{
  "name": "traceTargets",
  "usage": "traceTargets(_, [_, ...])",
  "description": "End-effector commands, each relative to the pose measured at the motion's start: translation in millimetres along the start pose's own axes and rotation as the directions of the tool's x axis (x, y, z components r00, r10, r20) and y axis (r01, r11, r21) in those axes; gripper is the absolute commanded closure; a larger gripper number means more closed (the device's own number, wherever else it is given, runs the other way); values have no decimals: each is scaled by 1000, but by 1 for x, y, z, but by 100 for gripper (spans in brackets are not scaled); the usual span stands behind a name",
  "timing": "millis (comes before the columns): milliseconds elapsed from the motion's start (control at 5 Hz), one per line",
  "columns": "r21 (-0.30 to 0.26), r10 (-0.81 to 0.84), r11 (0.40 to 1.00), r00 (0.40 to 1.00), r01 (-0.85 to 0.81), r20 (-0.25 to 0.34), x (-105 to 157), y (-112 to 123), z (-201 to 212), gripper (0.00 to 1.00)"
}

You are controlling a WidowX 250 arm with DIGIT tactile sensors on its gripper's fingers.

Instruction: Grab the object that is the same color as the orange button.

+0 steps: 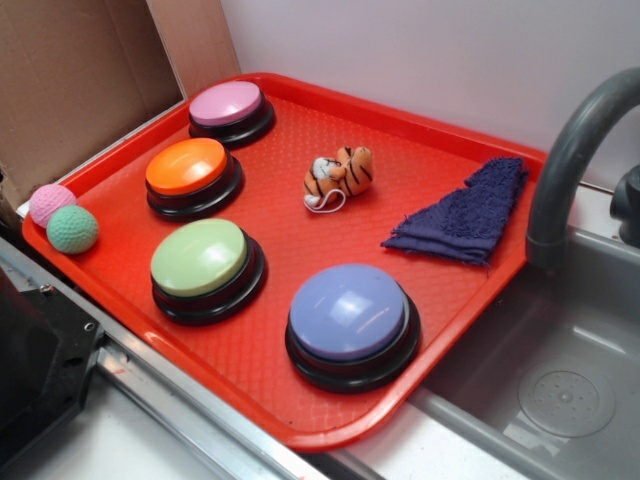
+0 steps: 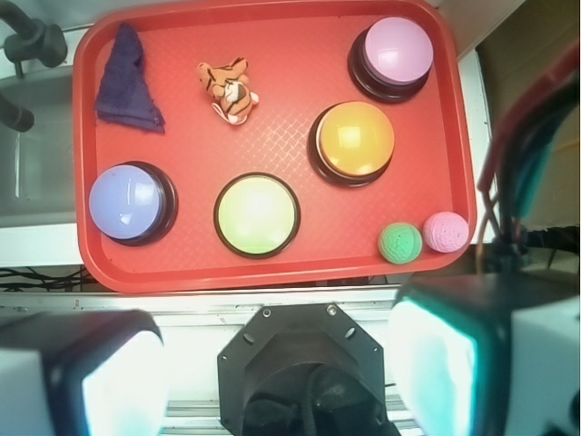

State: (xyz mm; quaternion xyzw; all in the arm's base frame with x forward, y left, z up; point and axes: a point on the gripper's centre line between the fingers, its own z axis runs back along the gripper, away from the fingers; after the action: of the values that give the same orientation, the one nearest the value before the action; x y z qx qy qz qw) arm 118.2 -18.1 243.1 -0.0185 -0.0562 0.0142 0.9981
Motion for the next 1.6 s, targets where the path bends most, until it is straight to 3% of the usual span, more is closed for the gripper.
traceTargets(0, [0, 0, 1000, 1000, 0, 0, 0, 0, 0, 0])
traceTargets(200, [-3, -19, 1000, 1000, 19, -12, 40, 8, -4, 0])
traceTargets(400, [32, -194, 980, 980, 196, -49, 78, 3, -24, 0])
traceTargets(600, [10, -431, 902, 901, 432, -51, 106, -11, -56, 0])
traceTargets(800, [-65, -578, 816, 813, 574, -71, 117, -27, -97, 0])
traceTargets(1000, [-89, -614, 790, 780, 607, -120, 118, -35, -140, 0])
traceTargets(1400, [-99, -578, 816, 803, 569, -148, 126, -27, -198, 0])
